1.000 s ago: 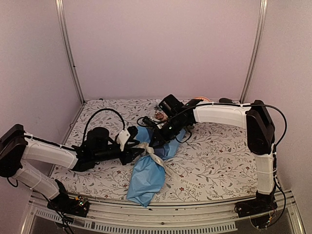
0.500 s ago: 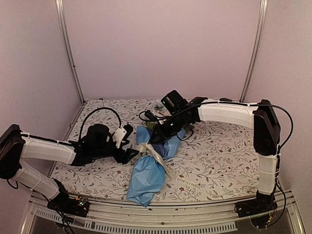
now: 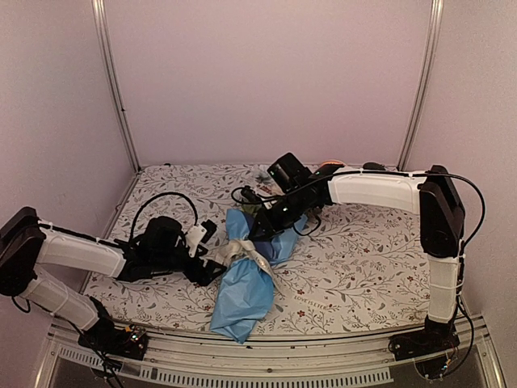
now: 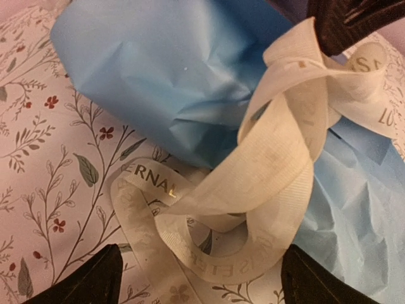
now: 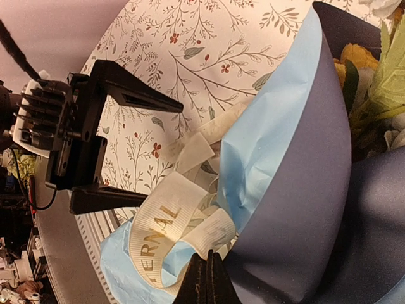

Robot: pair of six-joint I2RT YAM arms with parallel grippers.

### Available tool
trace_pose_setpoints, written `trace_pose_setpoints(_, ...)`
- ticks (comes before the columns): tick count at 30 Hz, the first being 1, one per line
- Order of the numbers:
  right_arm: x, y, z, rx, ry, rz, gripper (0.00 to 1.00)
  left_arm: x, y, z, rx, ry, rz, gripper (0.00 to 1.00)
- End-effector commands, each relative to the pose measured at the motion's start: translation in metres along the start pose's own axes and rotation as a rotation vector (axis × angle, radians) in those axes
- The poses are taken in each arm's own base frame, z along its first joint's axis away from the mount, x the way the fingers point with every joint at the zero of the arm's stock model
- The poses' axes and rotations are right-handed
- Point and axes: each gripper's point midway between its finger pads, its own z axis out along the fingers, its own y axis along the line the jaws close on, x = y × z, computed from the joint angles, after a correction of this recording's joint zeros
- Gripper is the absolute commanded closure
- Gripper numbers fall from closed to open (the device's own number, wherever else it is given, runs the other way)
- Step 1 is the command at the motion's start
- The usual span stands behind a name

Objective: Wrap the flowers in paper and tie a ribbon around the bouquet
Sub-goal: Cross the half-tied ribbon over the folded bouquet, then tie the half-tied ribbon around the folded bouquet.

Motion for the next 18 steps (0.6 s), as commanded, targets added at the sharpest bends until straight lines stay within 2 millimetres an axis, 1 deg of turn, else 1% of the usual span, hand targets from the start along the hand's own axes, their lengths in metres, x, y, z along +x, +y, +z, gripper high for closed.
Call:
trace_pose_setpoints(1,-0.014,0.01,-0.015,-0.006,-0.058,-0.027,1.0,0.01,0.008,0.001,-0.03,0.012,-0.014,0.01)
trace_pose_setpoints(5,-0.016,0.011,-0.016,-0.015,-0.066,-0.027,1.0,0.006,0.011,0.013,-0.04,0.019,0.004,0.02)
trace_pose_setpoints(7,-0.015,0.012,-0.016,-0.017,-0.066,-0.024,1.0,0.001,0.012,0.017,-0.043,0.008,0.018,0.08)
trace_pose_setpoints(9,-0.014,0.012,-0.016,-0.018,-0.064,-0.022,1.0,-0.004,0.009,0.018,-0.025,-0.017,0.037,0.15)
trace_pose_setpoints(10,-0.013,0.012,-0.016,-0.018,-0.062,-0.023,1.0,-0.008,0.006,0.018,-0.011,-0.038,0.05,0.17)
trace_pose_setpoints(12,-0.011,0.011,-0.015,-0.019,-0.057,-0.02,1.0,-0.009,0.005,0.017,-0.002,-0.059,0.068,0.19)
trace_pose_setpoints(13,-0.012,0.011,-0.015,-0.019,-0.059,-0.022,1.0,-0.01,0.004,0.017,0.003,-0.067,0.076,0.22)
trace_pose_setpoints(14,-0.011,0.011,-0.015,-0.02,-0.058,-0.022,1.0,-0.012,0.003,0.016,0.007,-0.076,0.084,0.27)
trace_pose_setpoints(18,-0.011,0.012,-0.015,-0.021,-0.058,-0.024,1.0,-0.015,-0.004,0.014,0.043,-0.092,0.094,0.57)
